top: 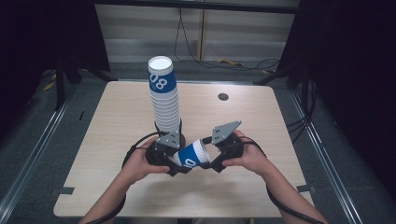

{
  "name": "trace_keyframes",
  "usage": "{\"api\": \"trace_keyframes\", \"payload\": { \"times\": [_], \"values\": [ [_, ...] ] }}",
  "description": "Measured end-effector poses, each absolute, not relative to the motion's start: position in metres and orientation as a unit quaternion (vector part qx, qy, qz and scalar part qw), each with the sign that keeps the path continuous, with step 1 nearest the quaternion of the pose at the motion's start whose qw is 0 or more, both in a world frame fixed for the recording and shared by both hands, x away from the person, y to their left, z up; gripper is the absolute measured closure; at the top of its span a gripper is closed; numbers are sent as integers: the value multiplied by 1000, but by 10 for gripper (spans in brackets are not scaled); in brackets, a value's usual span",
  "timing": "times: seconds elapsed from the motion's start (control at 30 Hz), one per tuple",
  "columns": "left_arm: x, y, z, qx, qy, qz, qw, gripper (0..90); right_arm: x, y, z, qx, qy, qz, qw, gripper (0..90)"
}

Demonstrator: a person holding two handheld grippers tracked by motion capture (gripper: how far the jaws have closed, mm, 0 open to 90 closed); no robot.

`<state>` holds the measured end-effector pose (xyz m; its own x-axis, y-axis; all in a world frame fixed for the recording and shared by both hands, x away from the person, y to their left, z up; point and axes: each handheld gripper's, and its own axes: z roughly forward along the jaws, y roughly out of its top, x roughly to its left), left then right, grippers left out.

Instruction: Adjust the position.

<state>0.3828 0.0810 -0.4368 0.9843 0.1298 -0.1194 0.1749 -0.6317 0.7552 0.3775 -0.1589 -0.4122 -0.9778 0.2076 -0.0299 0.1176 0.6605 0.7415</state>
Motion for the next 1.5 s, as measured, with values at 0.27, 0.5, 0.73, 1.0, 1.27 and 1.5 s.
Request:
{"api": "trace_keyframes", "payload": {
  "times": [0.27, 0.5, 0.73, 1.0, 1.27, 1.5],
  "values": [
    [381, 78, -433, 916, 91, -9, 391, 252, 377, -159, -409, 86, 916, 388, 64, 148],
    [380, 80, -435, 915, 97, -10, 391, 223, 377, -161, -409, 89, 918, 380, 69, 156],
    [380, 80, -436, 918, 99, -9, 385, 222, 377, -160, -410, 84, 922, 371, 71, 157],
    [378, 80, -443, 920, 101, -11, 379, 213, 378, -160, -411, 82, 926, 360, 77, 158],
    [375, 84, -449, 920, 110, -4, 377, 201, 378, -160, -417, 83, 933, 339, 86, 156],
    [374, 91, -455, 918, 121, -2, 378, 193, 378, -160, -418, 84, 940, 317, 98, 154]
  ]
}}
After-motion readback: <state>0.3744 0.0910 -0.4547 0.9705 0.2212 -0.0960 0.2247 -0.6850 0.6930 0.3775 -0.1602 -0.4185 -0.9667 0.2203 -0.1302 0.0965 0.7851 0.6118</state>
